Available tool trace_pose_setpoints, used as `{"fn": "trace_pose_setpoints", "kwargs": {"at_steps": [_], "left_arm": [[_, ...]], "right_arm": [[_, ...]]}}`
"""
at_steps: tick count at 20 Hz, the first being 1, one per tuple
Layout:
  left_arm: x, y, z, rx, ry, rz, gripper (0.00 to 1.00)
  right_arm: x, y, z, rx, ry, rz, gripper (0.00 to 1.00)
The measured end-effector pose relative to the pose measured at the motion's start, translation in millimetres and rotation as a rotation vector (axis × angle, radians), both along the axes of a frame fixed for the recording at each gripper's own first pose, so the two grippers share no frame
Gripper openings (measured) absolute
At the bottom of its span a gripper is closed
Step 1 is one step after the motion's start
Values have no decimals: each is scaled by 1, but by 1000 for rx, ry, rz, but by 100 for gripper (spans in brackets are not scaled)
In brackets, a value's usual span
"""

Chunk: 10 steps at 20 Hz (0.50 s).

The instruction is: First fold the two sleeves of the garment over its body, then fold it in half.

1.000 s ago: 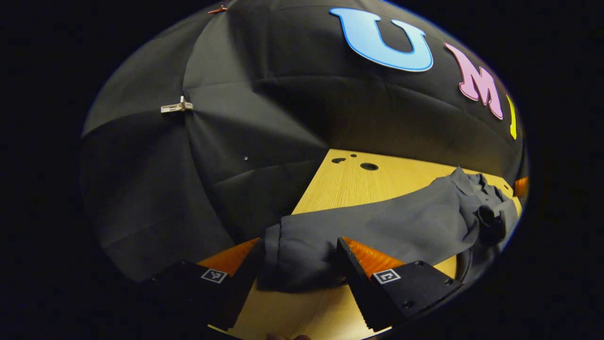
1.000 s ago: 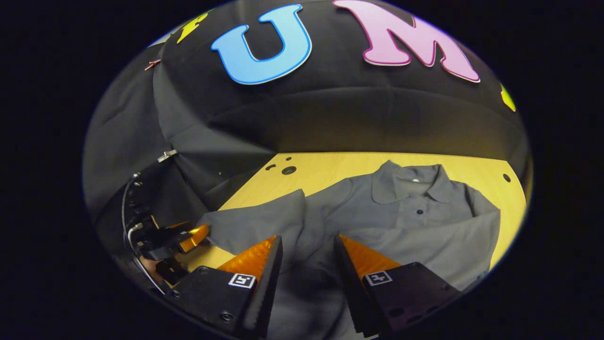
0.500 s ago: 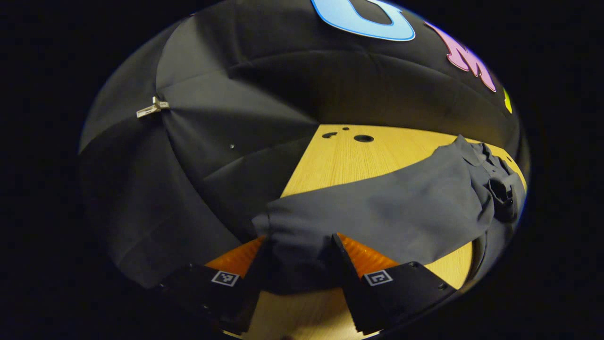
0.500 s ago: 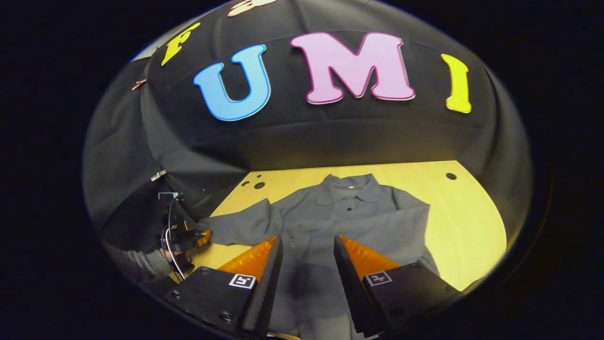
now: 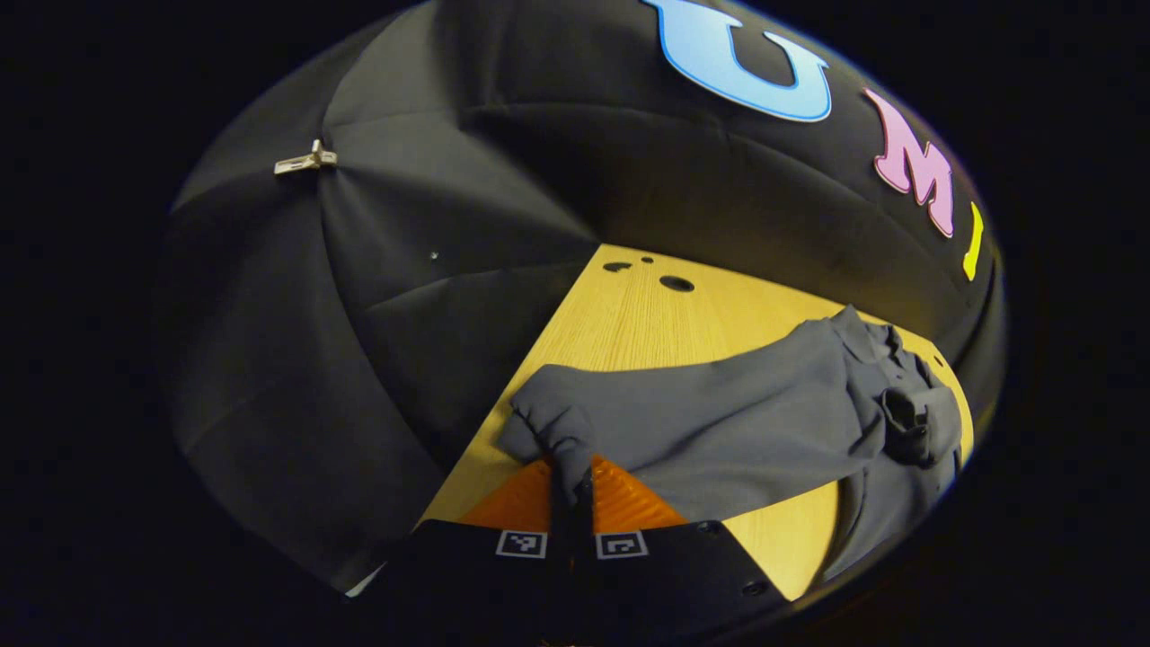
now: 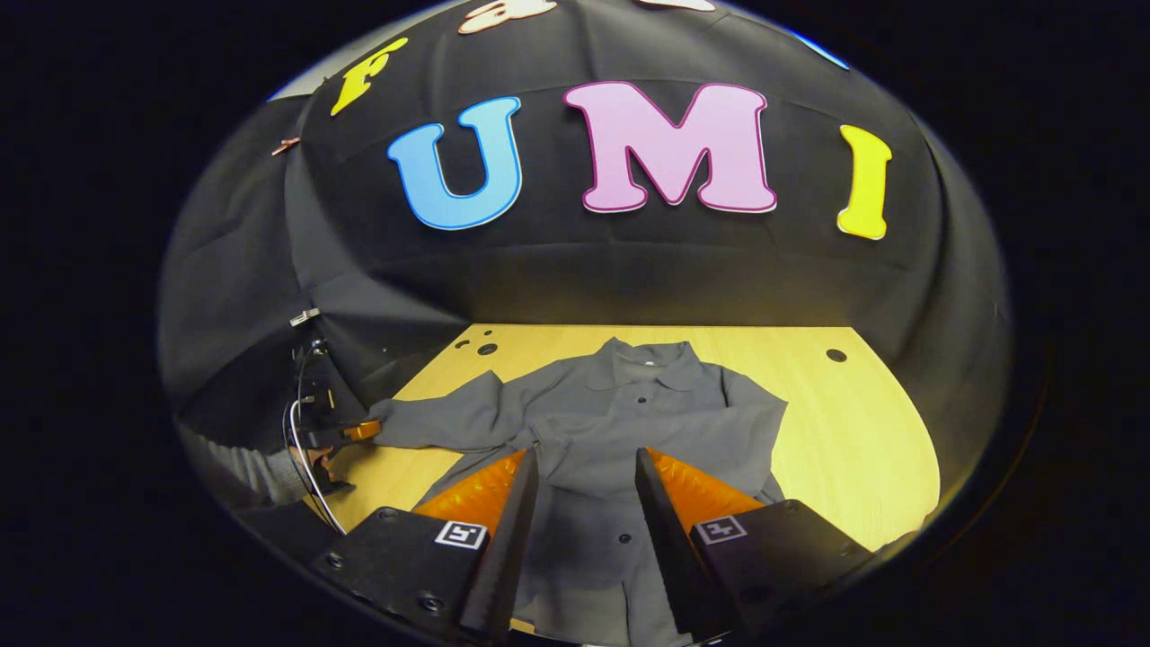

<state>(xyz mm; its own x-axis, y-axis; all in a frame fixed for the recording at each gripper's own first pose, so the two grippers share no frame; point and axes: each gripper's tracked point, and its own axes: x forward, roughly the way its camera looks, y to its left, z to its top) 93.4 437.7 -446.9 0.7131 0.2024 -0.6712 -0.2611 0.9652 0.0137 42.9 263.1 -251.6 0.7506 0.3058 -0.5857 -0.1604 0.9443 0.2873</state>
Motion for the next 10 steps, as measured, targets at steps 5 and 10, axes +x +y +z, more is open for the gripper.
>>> {"fn": "trace_pose_setpoints", "kwargs": {"at_steps": [5,10], "left_arm": [[5,-49,67,-8,-126,-49,5],[25,-132,121,-95,-199,-134,6]], "right_arm": [[-3,-26,-1,6,-16,-19,69],[-6,-68,-7,-8,-31,-36,69]]}}
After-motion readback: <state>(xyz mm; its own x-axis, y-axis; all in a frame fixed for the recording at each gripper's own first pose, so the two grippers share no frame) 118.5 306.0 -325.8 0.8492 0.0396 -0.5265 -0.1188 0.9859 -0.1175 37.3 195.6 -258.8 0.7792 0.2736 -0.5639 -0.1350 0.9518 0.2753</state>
